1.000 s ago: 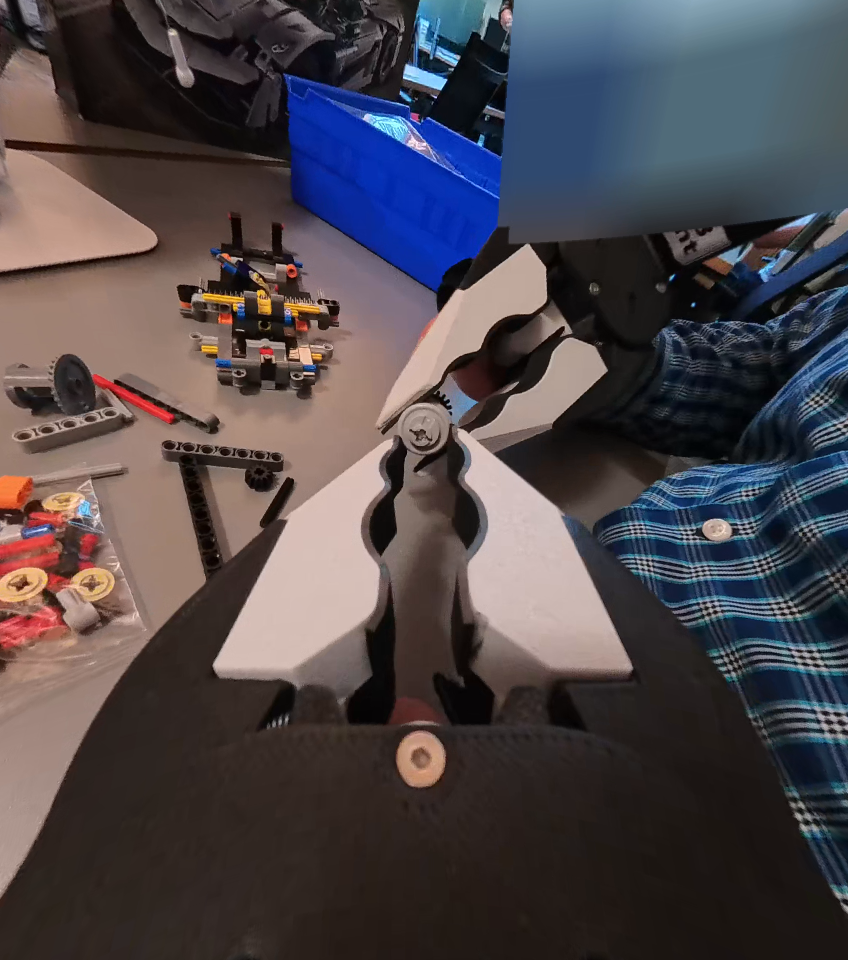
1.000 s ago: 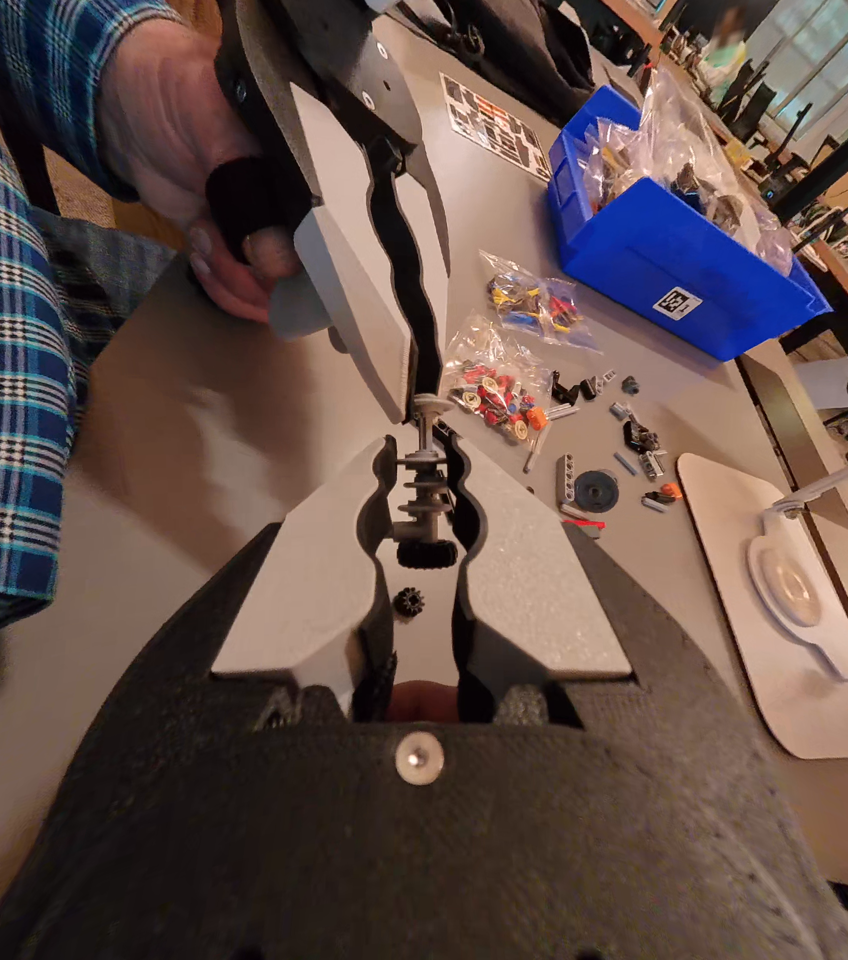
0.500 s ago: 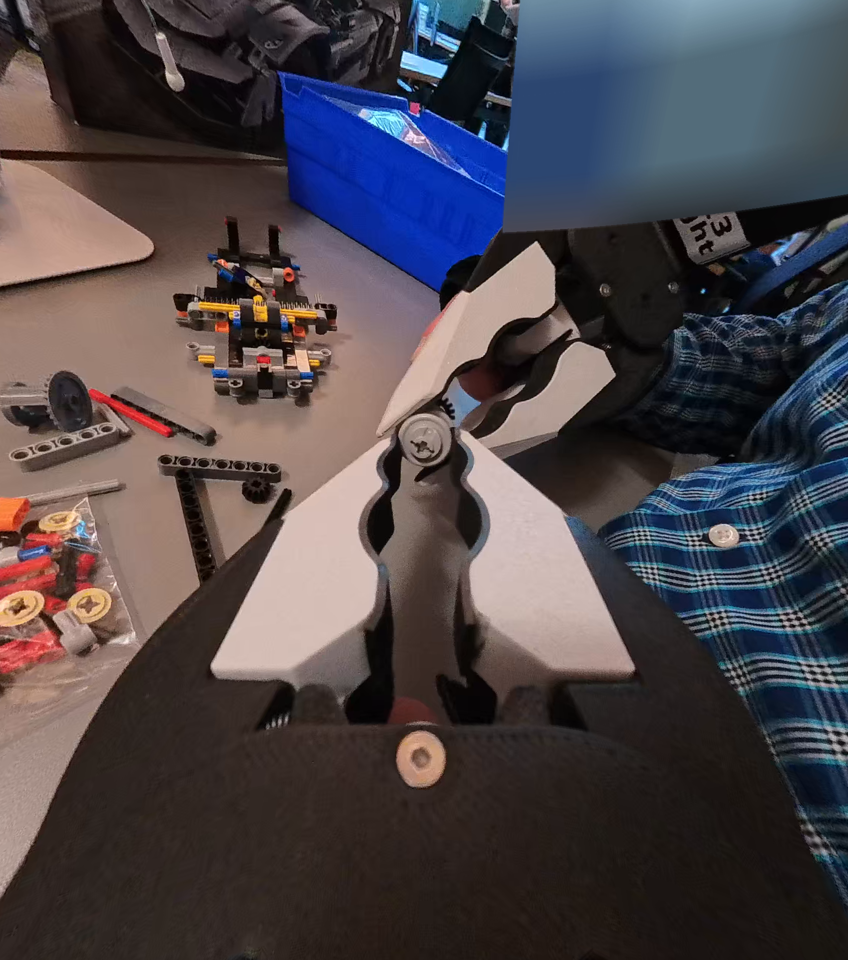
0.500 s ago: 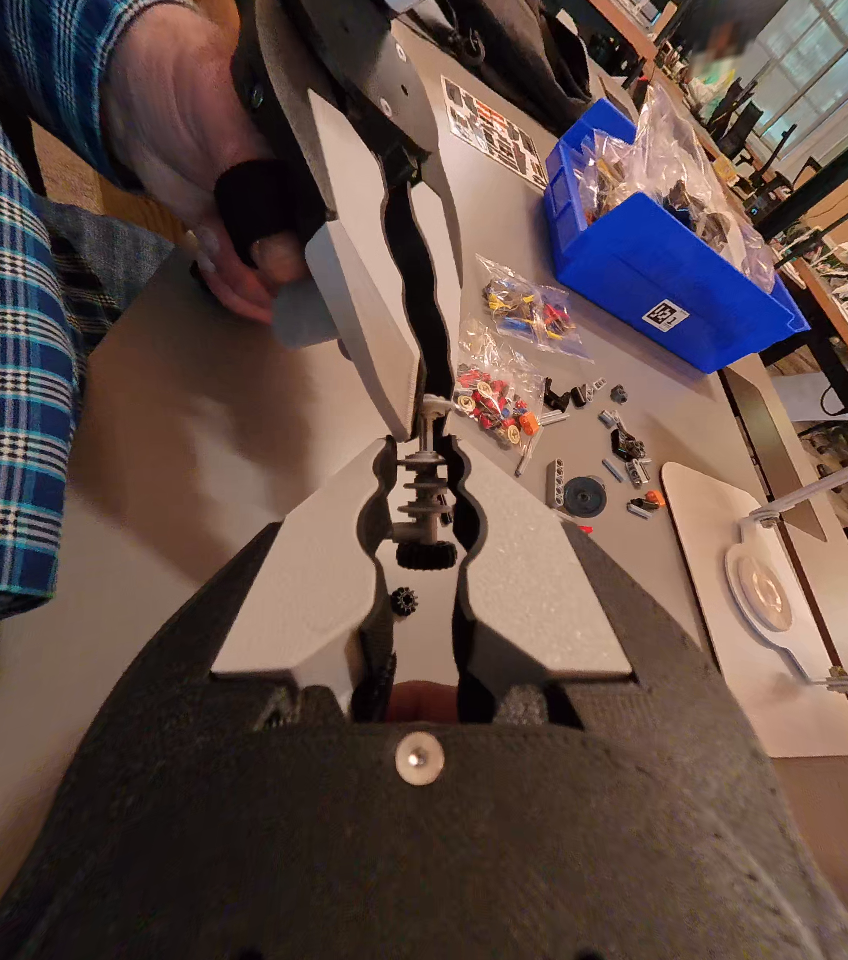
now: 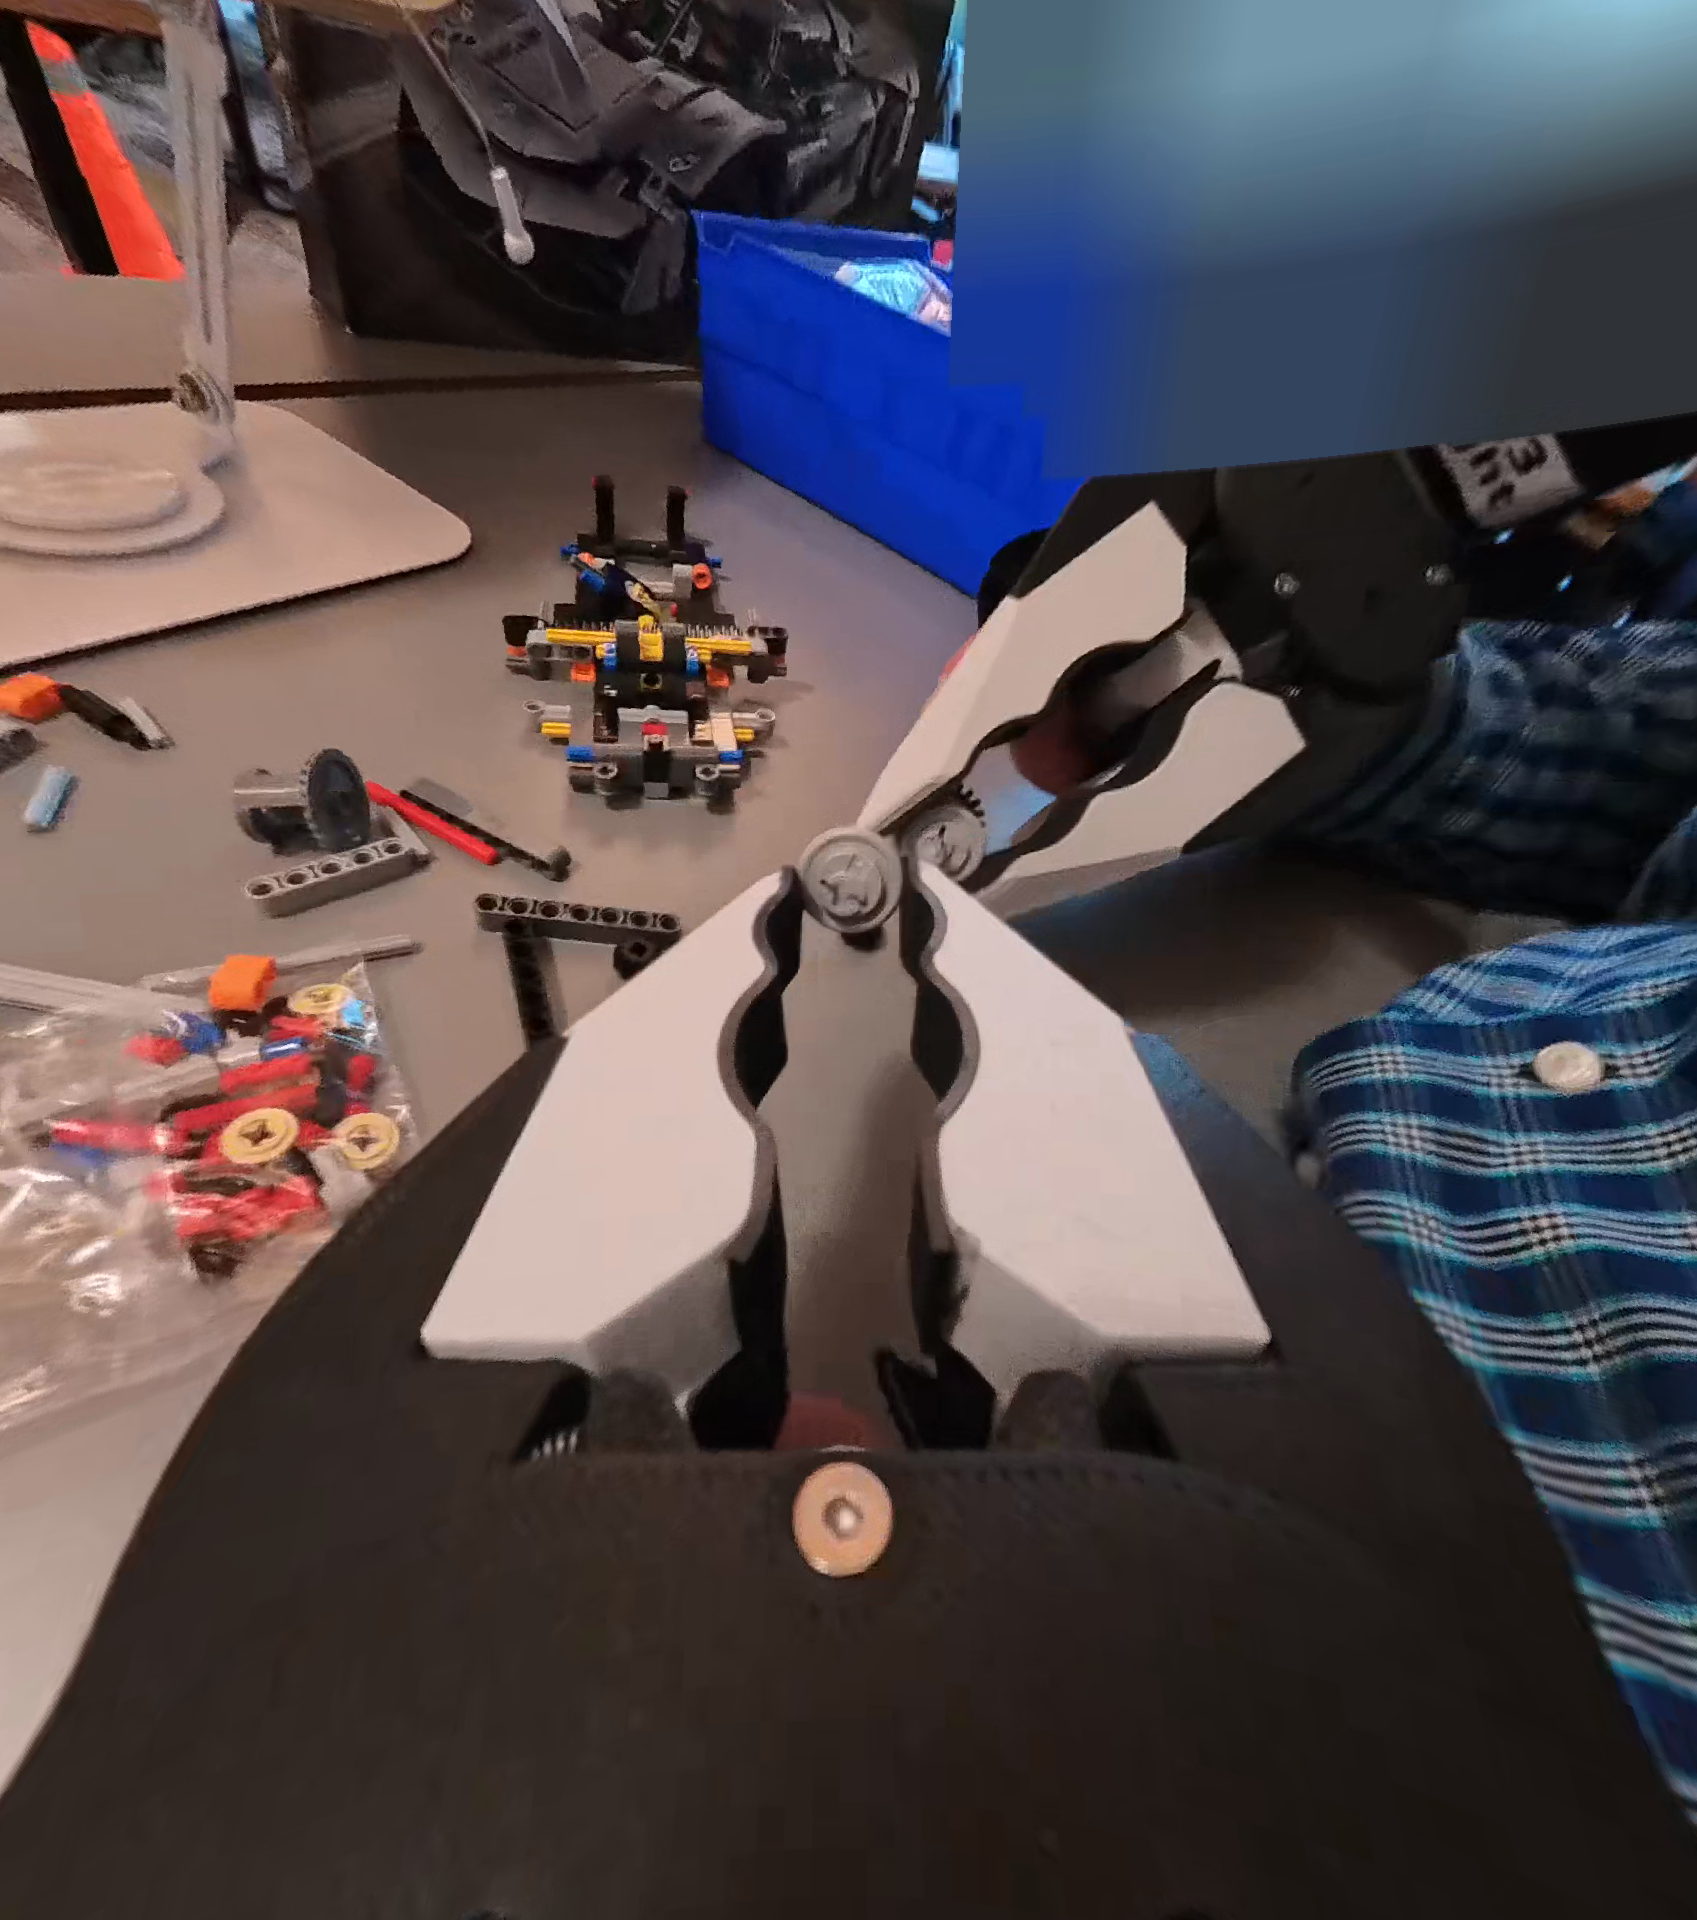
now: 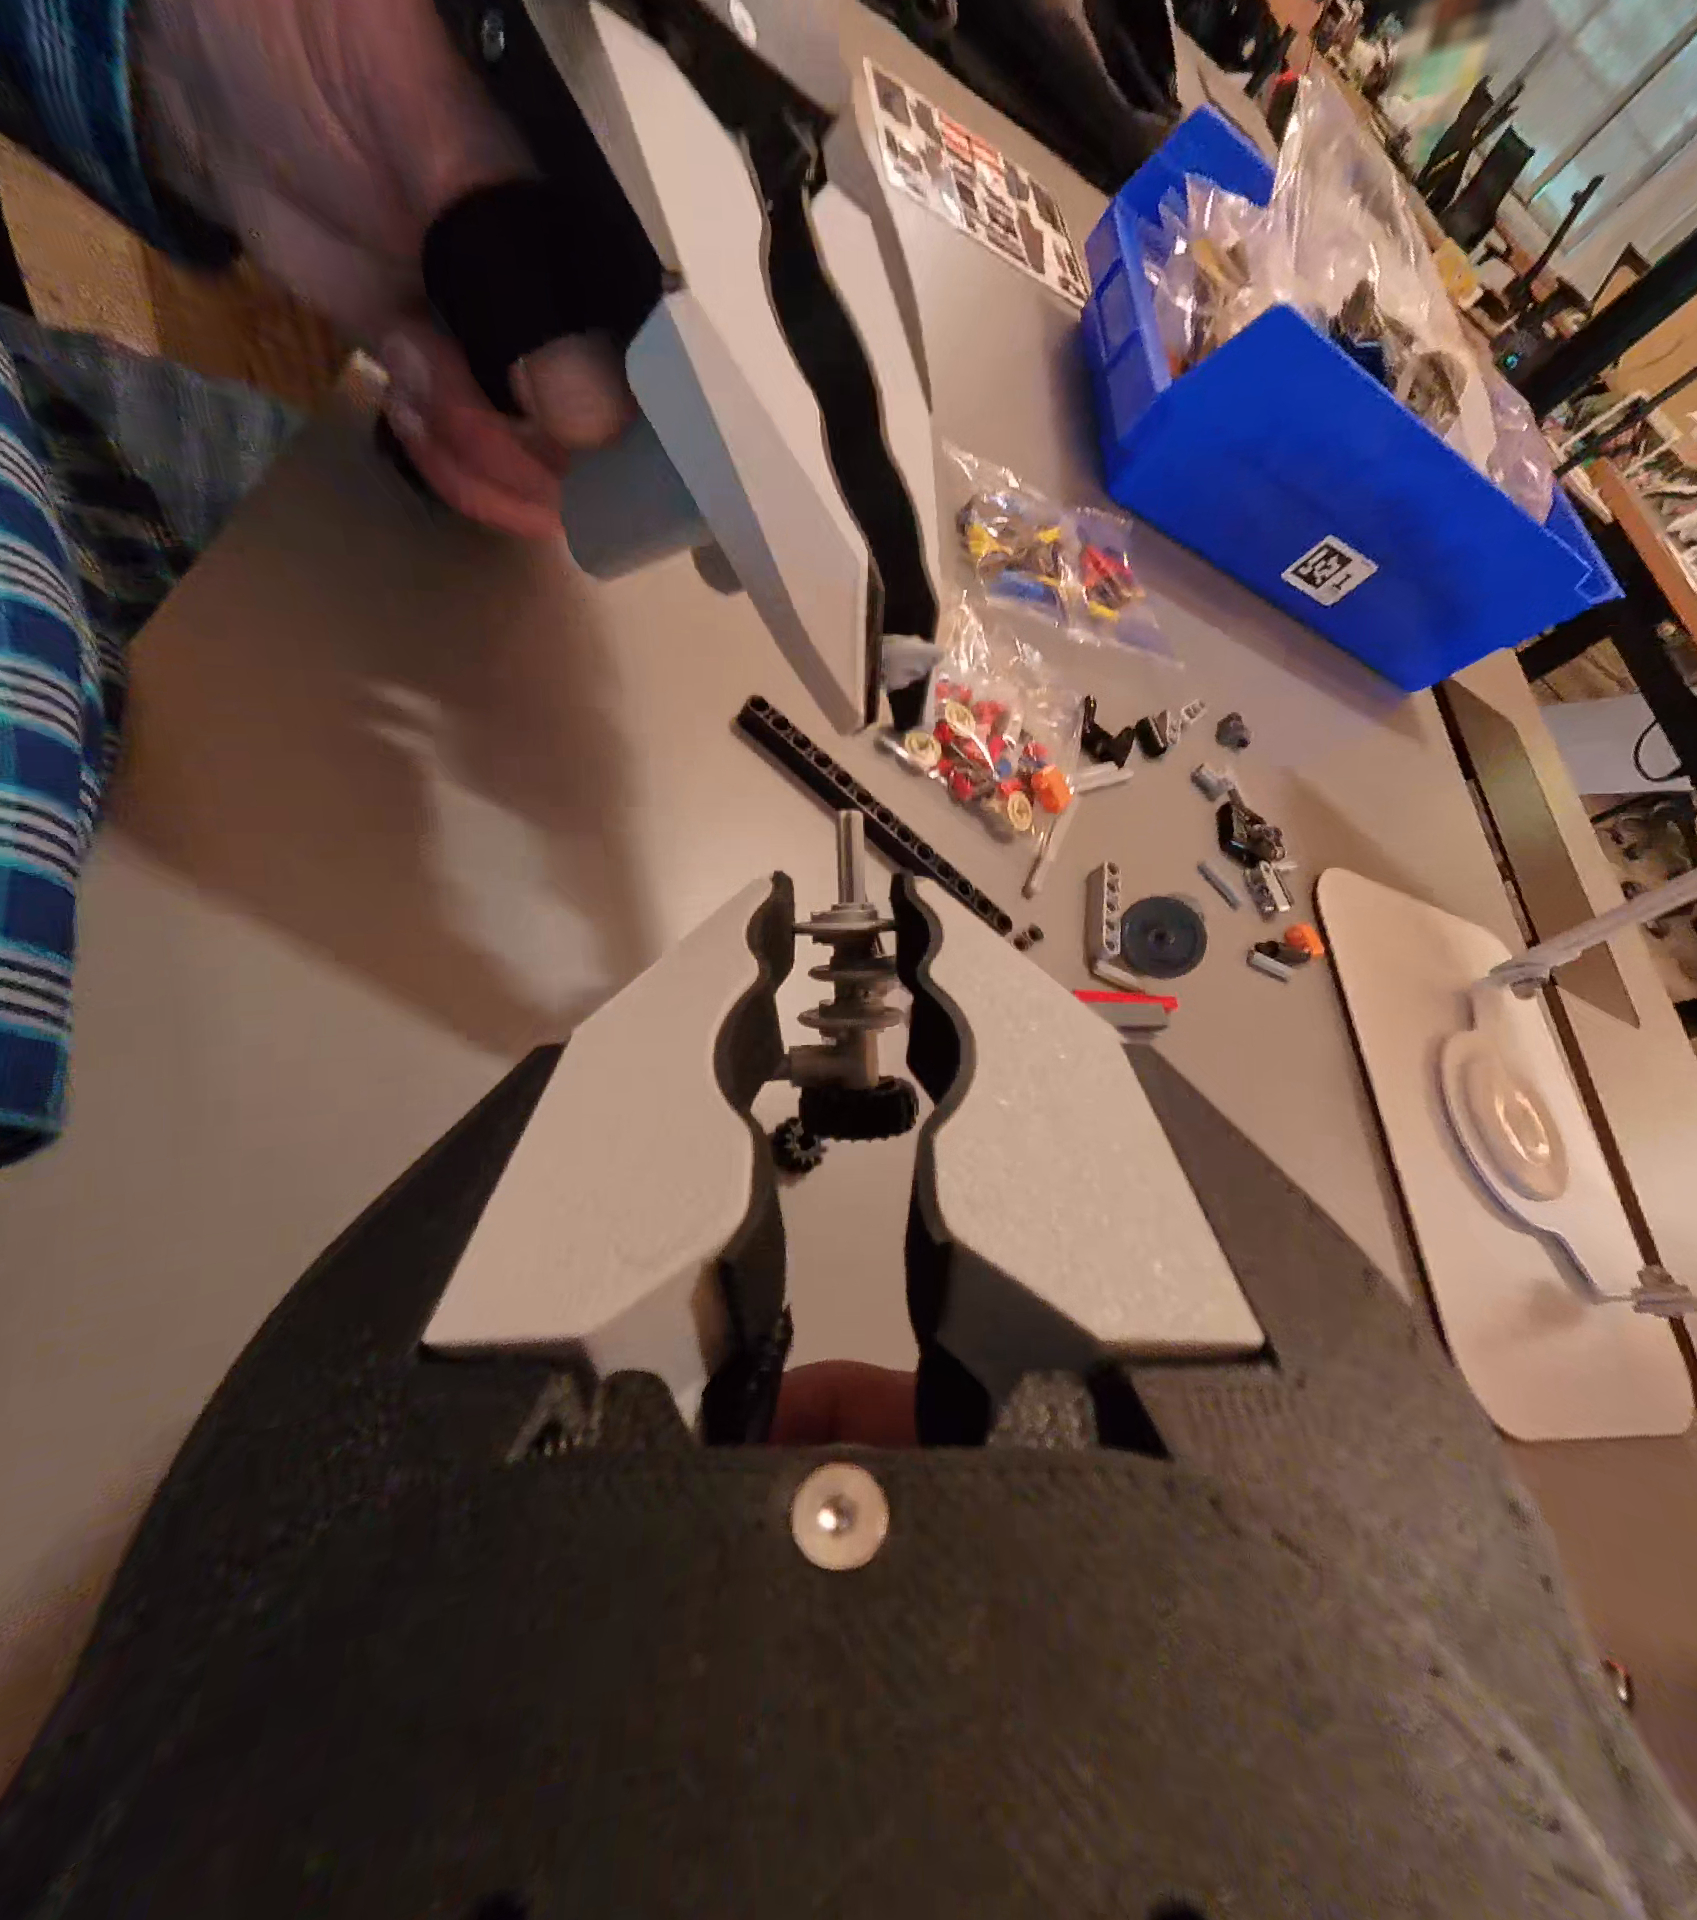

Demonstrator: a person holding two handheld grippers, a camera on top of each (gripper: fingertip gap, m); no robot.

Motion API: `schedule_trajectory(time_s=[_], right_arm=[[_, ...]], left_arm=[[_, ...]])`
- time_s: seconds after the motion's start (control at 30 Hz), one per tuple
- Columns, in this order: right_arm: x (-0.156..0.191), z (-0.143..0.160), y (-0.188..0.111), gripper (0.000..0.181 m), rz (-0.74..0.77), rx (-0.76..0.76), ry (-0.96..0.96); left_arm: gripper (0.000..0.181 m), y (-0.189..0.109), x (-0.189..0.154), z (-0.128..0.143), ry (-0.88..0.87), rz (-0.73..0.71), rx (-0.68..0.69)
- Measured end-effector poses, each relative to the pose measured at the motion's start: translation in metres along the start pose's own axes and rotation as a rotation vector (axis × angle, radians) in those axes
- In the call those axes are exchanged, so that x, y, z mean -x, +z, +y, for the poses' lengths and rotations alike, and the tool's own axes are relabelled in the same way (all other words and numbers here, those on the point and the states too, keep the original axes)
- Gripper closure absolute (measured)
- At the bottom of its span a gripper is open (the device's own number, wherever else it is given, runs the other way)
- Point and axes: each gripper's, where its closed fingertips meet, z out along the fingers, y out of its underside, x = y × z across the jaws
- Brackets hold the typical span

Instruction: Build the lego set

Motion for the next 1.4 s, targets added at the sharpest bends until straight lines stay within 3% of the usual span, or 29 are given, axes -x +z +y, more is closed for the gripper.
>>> schedule_trajectory(time_s=[0.17,0.43,0.6,0.77,1.0,1.2,1.4], right_arm=[[0.010,0.006,0.004,0.165,-0.049,0.057,-0.035],[0.034,0.024,0.016,0.162,-0.269,0.223,0.000],[0.040,0.026,0.019,0.149,-0.301,0.263,-0.015],[0.039,0.021,0.011,0.138,-0.298,0.230,0.024],[0.007,0.006,-0.024,0.156,-0.196,0.075,0.202],[0.010,-0.018,-0.019,0.165,-0.103,0.006,-0.022],[0.021,-0.037,-0.008,0.165,-0.120,-0.024,-0.261]], left_arm=[[0.165,0.002,-0.002,0.026,0.074,0.028,0.195],[0.165,0.002,-0.004,0.035,0.039,0.033,0.216],[0.165,-0.001,-0.006,0.039,0.037,0.027,0.227],[0.165,-0.005,-0.007,0.042,0.038,0.028,0.238],[0.165,-0.006,-0.015,0.040,0.037,0.079,0.228],[0.165,-0.002,-0.031,0.023,-0.067,0.247,0.183],[0.165,-0.007,-0.041,0.021,-0.028,0.346,0.236]])
